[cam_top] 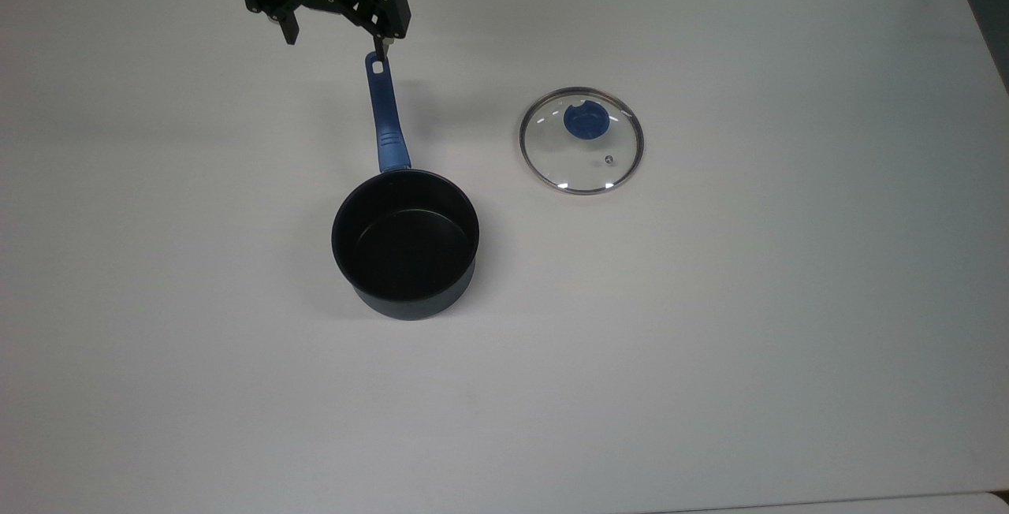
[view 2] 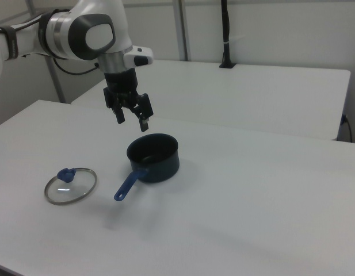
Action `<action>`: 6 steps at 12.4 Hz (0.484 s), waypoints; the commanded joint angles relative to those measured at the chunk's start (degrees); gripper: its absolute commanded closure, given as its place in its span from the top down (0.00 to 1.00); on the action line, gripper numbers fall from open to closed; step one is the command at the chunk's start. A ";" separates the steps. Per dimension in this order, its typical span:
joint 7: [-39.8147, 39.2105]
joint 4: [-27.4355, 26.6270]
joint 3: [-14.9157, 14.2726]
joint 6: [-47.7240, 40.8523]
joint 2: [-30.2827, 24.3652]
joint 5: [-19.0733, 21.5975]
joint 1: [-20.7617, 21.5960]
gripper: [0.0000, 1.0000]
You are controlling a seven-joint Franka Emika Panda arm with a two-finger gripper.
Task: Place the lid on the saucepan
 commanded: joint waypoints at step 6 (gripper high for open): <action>-1.30 0.40 -0.14 -1.48 0.22 -0.01 0.36 1.00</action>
